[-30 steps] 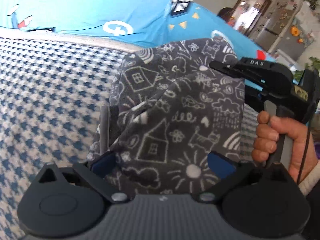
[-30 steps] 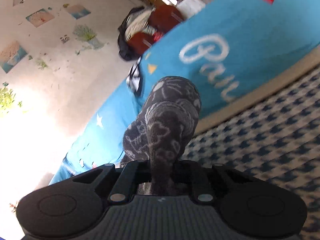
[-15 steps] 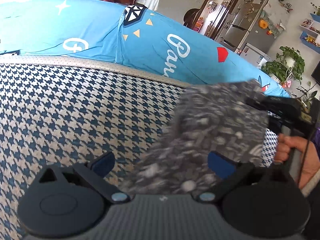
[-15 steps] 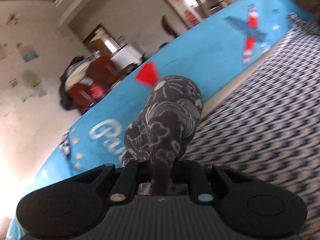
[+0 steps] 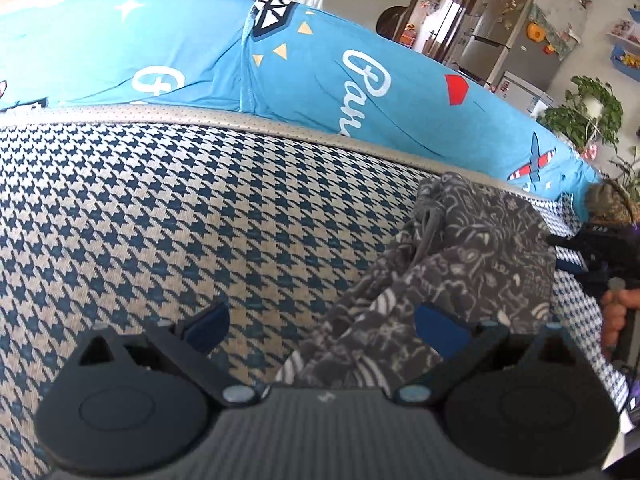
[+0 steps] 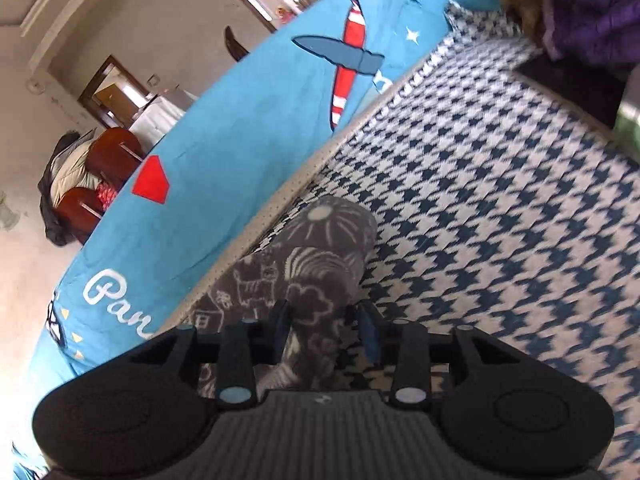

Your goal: Fold clothes

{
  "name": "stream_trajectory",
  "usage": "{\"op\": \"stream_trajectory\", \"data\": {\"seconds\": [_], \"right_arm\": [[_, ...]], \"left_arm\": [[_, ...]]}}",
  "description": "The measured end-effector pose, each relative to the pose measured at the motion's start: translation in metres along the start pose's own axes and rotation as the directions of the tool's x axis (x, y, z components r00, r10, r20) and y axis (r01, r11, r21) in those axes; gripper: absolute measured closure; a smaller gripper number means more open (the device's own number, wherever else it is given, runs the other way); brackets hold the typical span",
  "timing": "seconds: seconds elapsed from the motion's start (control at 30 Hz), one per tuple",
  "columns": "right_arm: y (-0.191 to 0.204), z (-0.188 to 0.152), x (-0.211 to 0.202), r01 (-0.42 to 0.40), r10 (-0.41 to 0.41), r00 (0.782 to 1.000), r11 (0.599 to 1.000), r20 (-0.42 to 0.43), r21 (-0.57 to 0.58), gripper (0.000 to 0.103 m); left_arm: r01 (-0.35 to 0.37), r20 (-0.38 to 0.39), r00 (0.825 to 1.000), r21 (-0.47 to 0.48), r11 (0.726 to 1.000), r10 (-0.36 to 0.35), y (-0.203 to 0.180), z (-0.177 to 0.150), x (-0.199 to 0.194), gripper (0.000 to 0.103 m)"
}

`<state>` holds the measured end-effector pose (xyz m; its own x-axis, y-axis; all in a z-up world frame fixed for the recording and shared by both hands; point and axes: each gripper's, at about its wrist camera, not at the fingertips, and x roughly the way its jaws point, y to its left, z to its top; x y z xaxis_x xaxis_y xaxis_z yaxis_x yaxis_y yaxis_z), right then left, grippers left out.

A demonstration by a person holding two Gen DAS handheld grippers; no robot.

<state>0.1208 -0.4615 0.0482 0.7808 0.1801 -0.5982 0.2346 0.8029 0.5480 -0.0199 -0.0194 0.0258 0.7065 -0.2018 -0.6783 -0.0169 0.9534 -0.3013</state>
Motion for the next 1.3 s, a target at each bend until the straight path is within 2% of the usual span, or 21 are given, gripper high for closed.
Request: {"op": "stream_trajectory", "data": {"seconds": [0.23,0.47,0.57,0.73,0.93,1.07,1.17,1.3], "right_arm": [[0.016,-0.021,-0.018,-0.043,0.037,0.996,0.996,-0.075,-0.073,0.065],[0.033,-0.051,-0.037,-0.099,0.081,0.988,0.986,-0.135,-0.137,0.063],[0.04,-0.066,-0.047,-0.138,0.112,0.981,0.977,-0.159,-0.165,0.057],[0.057,-0.095,-0.062,-0.223,0.17,0.959,0.946,-0.226,-0.235,0.057],[0.082,-0.139,-0.087,-0.345,0.248,0.923,0.873,-0.293,-0.346,0.057],[0.097,-0.169,-0.102,-0.437,0.302,0.881,0.814,-0.364,-0.383,0.057],[0.109,-0.191,-0.114,-0.498,0.329,0.851,0.753,-0.409,-0.43,0.056],[0.121,-0.222,-0.13,-0.543,0.33,0.829,0.668,-0.451,-0.509,0.056]], "left_arm": [[-0.042,-0.002,0.999,0.026,0.999,0.042,-0.003,-0.011,-0.006,0.0],[-0.063,0.001,0.998,-0.023,0.998,0.063,0.008,-0.023,-0.02,0.0],[-0.065,0.0,0.998,-0.038,0.997,0.065,0.01,-0.029,-0.026,0.0],[-0.073,-0.004,0.997,-0.051,0.996,0.073,0.015,-0.037,-0.034,0.0],[-0.084,-0.006,0.996,-0.072,0.994,0.084,0.021,-0.047,-0.044,0.0],[-0.092,-0.006,0.996,-0.092,0.992,0.092,0.027,-0.053,-0.05,0.0],[-0.096,-0.008,0.995,-0.105,0.99,0.096,0.031,-0.057,-0.054,0.0],[-0.101,-0.01,0.995,-0.12,0.988,0.101,0.035,-0.064,-0.06,0.0]]}}
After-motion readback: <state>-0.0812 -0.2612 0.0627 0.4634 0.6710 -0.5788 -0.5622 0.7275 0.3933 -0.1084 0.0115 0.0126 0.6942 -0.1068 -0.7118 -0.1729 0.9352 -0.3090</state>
